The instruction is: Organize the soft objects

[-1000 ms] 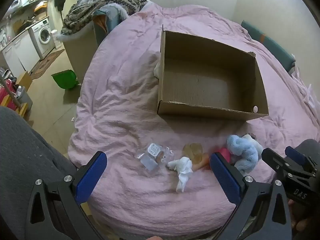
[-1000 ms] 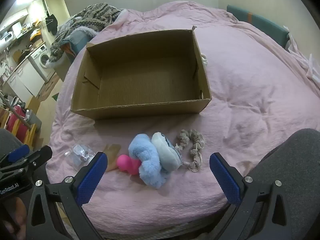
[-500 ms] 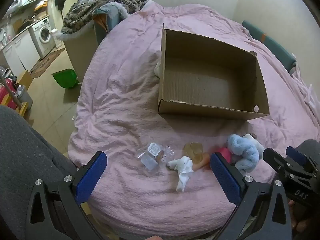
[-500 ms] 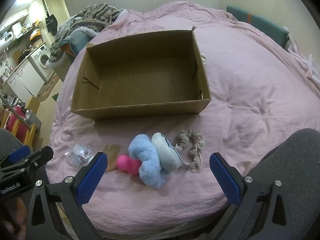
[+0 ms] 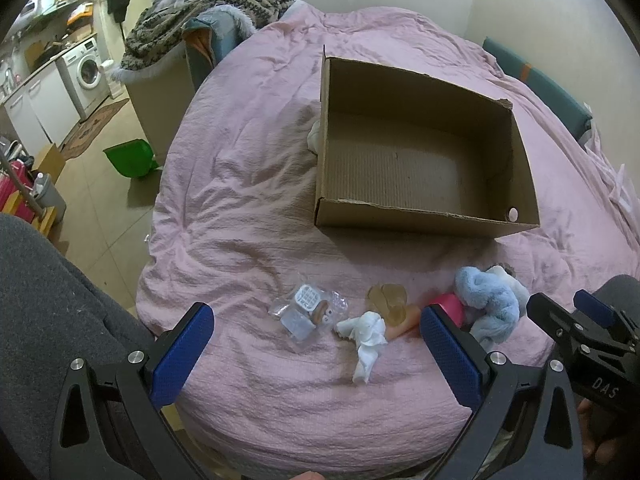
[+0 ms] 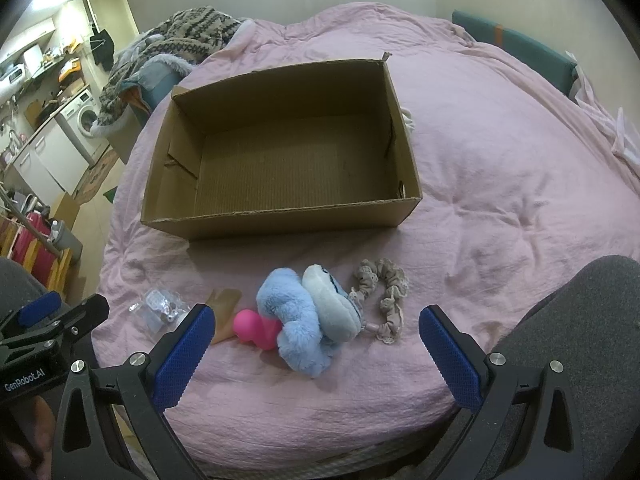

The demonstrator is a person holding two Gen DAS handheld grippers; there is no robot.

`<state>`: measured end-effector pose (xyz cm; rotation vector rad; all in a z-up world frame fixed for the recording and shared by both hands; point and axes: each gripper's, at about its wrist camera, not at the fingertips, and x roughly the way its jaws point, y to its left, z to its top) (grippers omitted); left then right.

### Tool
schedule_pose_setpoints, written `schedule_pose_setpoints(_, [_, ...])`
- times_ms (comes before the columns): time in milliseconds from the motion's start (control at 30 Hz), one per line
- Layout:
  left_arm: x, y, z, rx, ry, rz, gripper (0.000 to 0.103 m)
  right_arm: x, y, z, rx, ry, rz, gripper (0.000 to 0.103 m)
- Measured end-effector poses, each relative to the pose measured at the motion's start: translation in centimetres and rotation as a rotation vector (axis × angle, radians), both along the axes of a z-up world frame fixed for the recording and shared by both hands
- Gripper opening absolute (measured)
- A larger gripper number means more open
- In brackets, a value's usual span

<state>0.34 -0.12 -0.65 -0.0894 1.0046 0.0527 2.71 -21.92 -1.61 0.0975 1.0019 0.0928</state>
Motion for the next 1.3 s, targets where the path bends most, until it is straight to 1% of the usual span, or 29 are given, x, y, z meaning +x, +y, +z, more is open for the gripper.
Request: schedule_pose_setpoints(1300, [-0.16, -0.05, -0.22, -0.003, 0.002, -0.002, 0.103, -0.01, -0.11, -0.06, 0.002, -0.001, 0.002, 0.103])
